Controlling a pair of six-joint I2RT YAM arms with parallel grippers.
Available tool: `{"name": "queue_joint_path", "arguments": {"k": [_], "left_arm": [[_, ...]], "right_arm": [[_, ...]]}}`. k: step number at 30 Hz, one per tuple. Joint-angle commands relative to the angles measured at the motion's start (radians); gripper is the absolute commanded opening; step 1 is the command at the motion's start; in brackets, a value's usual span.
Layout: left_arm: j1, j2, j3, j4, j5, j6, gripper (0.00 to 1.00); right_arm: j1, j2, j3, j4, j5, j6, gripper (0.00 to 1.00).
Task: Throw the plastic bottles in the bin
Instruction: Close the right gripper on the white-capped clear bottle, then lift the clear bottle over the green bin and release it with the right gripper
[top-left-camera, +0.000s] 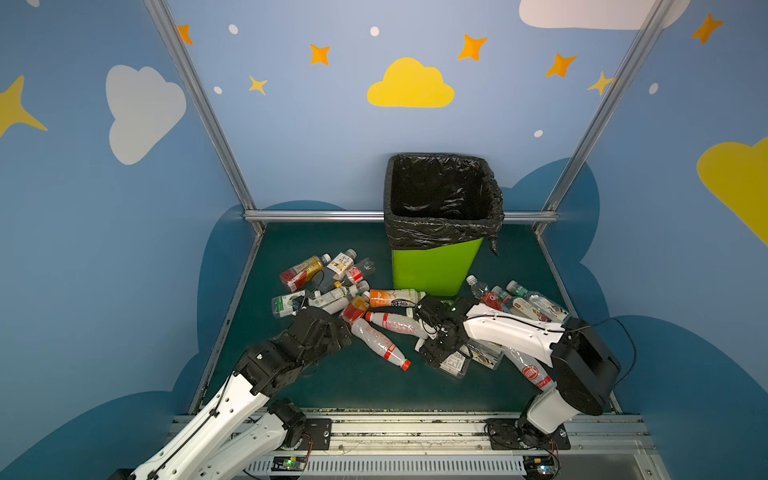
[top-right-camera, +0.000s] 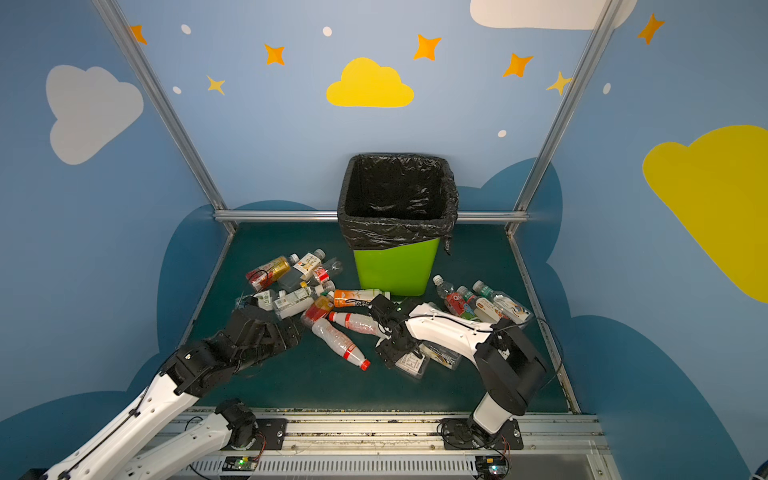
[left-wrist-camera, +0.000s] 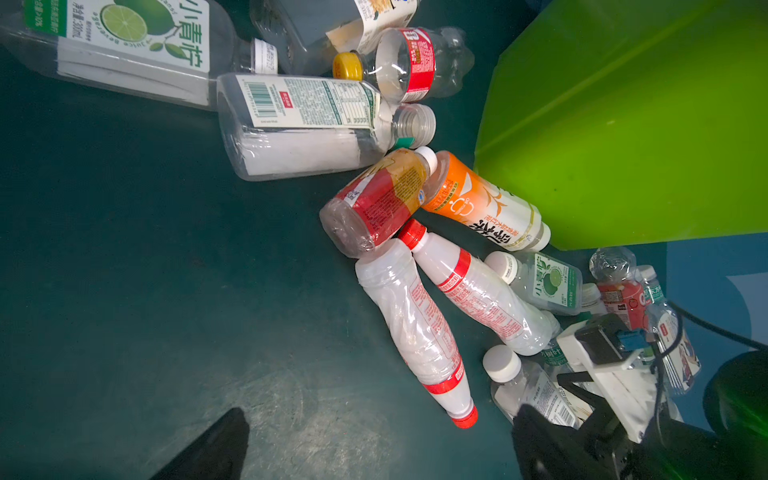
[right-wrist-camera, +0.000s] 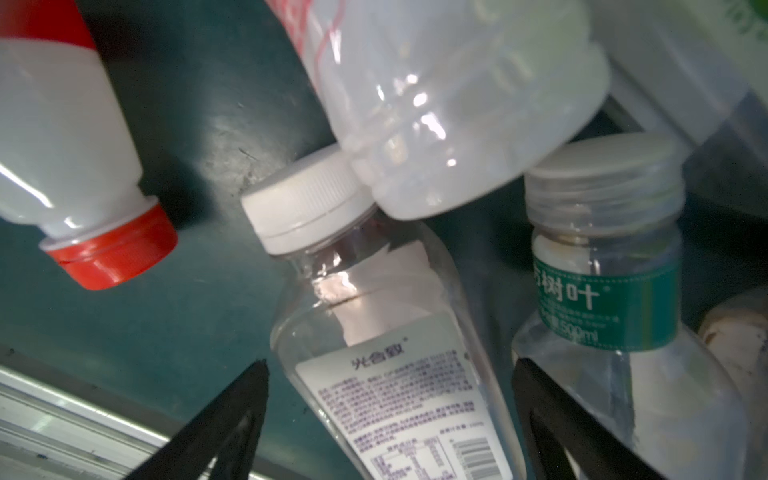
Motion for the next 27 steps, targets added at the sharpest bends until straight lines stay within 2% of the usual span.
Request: {"name": "queue_joint_path", "arguments": {"k": [1, 7, 15, 21, 27], "left_arm": [[-0.002, -0.018, 0.003, -0.032, -0.030, -0.004, 1.00], [-0.002, -0.032, 0.001, -0.038, -0.040, -0.014, 1.00], [-0.002, -0.041, 0.002, -0.052, -0.050, -0.026, 1.00], [-0.002, -0.054, 0.003, -0.067, -0.067, -0.032, 1.00], [-0.002, -0.057, 0.004, -0.080, -0.079, -0.035, 1.00]], "right_arm": [[-0.014, 0.030, 0.024, 0.001, -0.018, -0.033, 0.92], [-0.029, 0.051, 0.017, 0.013, -0.035, -0.047, 0.92], [-0.036, 0.080, 0.026, 0.018, -0.129, -0.064, 0.89], [-0.022, 0.049, 0.024, -0.003, -0.129, -0.048, 0.76], [0.028, -0.071, 0.046, -0.071, -0.098, -0.006, 0.64]]}}
